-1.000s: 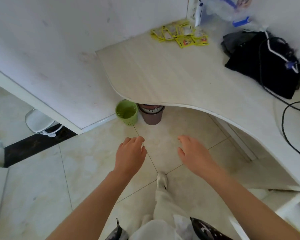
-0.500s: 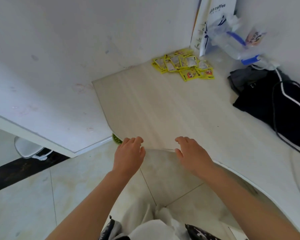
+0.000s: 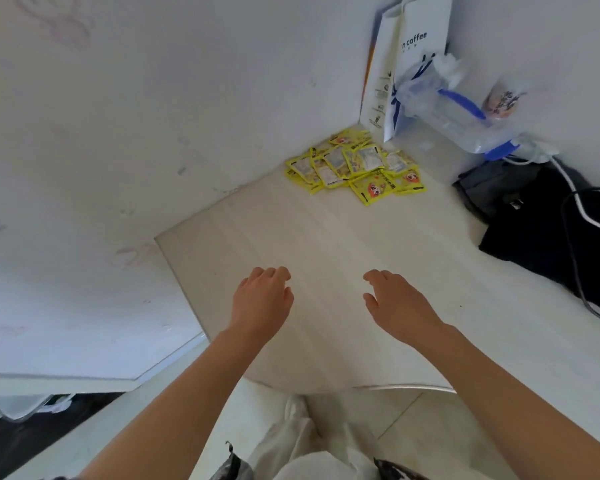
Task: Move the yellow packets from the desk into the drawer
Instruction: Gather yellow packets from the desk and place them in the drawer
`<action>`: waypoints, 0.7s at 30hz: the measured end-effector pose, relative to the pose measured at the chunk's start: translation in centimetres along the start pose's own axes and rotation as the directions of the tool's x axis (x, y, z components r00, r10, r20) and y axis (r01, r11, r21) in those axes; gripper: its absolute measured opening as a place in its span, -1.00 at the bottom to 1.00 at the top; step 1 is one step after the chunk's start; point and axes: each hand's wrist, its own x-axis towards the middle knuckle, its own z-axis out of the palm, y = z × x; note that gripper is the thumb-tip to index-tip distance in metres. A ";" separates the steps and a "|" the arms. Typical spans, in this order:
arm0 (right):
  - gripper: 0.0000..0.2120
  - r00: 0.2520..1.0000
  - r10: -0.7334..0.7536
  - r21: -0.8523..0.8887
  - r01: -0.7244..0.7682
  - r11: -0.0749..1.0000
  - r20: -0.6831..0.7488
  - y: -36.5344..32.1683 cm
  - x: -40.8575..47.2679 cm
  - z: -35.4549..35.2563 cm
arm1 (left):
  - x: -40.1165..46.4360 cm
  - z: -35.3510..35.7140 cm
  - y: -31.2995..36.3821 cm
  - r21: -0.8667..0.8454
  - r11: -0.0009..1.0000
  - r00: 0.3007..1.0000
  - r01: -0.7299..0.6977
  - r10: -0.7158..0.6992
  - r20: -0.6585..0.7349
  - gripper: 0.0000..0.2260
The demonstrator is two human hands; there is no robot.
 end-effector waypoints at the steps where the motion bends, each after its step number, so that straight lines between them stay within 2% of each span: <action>1: -0.63 1.000 0.012 -0.006 -0.012 1.000 -0.004 0.0 0.9 -0.2 | 1.2 -0.1 -0.3 0.002 1.000 1.000 -0.015 0.015 0.010 -0.75; 13: -0.65 0.999 0.047 -0.061 -0.048 0.997 -0.023 2.3 10.7 -3.5 | 13.7 0.1 -0.8 0.064 0.994 0.987 -0.086 0.076 0.143 -0.78; 21: -0.64 1.000 -0.010 -0.087 0.013 0.996 0.025 5.8 18.8 -5.9 | 21.6 1.8 0.5 0.112 0.993 0.976 -0.048 0.023 0.218 -0.78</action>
